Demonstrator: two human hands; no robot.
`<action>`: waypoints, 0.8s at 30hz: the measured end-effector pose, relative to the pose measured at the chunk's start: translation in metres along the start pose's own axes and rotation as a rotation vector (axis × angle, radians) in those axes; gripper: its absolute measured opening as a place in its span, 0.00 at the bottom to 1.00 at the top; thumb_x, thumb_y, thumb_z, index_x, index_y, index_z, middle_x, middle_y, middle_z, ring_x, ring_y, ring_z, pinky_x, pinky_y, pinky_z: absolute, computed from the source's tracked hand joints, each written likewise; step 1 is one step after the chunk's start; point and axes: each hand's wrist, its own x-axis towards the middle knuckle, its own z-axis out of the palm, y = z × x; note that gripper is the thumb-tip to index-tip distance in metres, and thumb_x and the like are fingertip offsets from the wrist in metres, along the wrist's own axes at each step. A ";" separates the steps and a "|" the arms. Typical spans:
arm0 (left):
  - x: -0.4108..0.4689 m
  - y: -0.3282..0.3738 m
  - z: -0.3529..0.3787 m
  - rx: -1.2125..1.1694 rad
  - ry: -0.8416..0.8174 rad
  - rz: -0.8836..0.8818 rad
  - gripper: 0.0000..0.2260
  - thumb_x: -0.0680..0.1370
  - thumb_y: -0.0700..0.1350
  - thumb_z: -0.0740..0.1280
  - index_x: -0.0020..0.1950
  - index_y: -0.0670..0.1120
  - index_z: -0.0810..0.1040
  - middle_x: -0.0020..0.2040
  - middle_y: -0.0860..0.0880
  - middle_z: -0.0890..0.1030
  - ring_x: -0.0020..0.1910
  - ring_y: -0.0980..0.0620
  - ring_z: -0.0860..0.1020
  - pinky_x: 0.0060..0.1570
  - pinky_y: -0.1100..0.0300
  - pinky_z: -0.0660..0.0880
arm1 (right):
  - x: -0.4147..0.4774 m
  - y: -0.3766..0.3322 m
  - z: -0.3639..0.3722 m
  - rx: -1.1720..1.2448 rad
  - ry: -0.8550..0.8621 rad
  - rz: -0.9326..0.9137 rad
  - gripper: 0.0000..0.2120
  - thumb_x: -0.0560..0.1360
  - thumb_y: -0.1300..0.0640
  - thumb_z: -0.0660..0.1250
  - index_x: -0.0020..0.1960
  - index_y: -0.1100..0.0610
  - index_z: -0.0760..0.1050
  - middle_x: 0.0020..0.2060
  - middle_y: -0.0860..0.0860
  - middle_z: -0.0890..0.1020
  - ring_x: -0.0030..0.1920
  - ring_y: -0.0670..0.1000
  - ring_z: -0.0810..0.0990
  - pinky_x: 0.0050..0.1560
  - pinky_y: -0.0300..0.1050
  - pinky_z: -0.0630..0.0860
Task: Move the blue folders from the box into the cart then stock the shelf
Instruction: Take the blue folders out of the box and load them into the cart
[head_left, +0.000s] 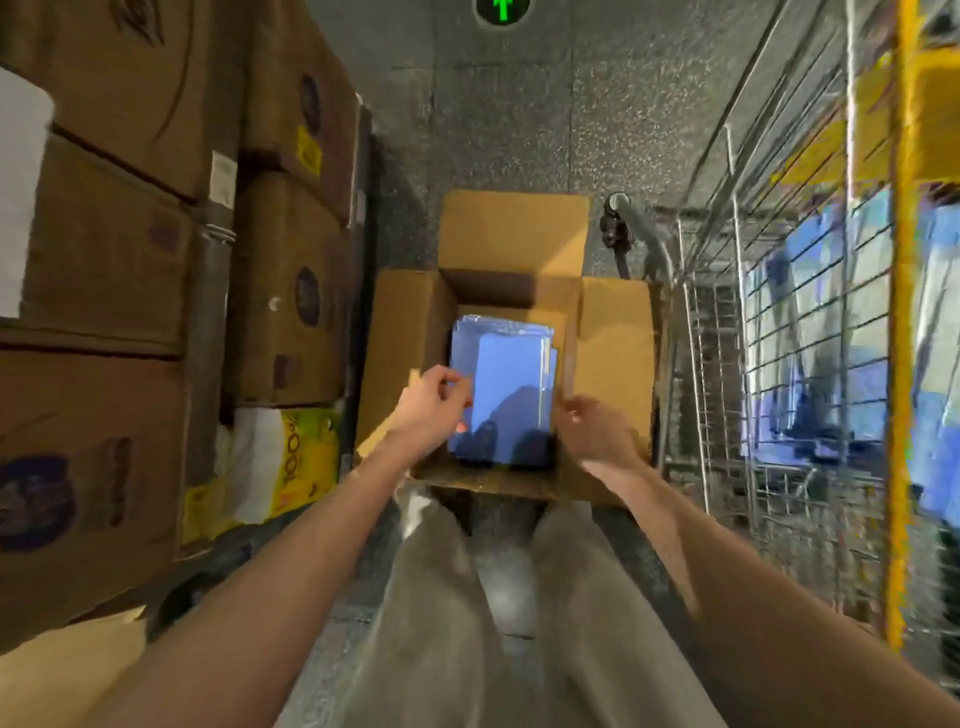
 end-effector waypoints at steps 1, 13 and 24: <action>0.019 -0.011 0.007 -0.001 -0.022 -0.031 0.13 0.83 0.51 0.63 0.65 0.47 0.74 0.48 0.52 0.84 0.39 0.53 0.85 0.35 0.63 0.77 | 0.015 0.003 0.011 0.007 0.010 0.006 0.14 0.81 0.55 0.58 0.58 0.62 0.78 0.51 0.60 0.83 0.55 0.61 0.80 0.47 0.43 0.71; 0.235 -0.166 0.094 -0.035 -0.211 -0.251 0.43 0.72 0.60 0.71 0.80 0.45 0.55 0.66 0.45 0.77 0.57 0.48 0.79 0.60 0.59 0.75 | 0.211 0.057 0.172 0.071 0.038 0.151 0.14 0.82 0.54 0.59 0.59 0.60 0.78 0.58 0.60 0.81 0.60 0.63 0.77 0.55 0.49 0.72; 0.337 -0.242 0.162 -0.057 -0.048 -0.340 0.47 0.77 0.58 0.67 0.82 0.47 0.37 0.81 0.44 0.60 0.76 0.40 0.65 0.73 0.48 0.66 | 0.317 0.109 0.243 0.214 0.026 0.225 0.14 0.82 0.51 0.61 0.63 0.57 0.75 0.59 0.55 0.80 0.59 0.57 0.78 0.59 0.50 0.76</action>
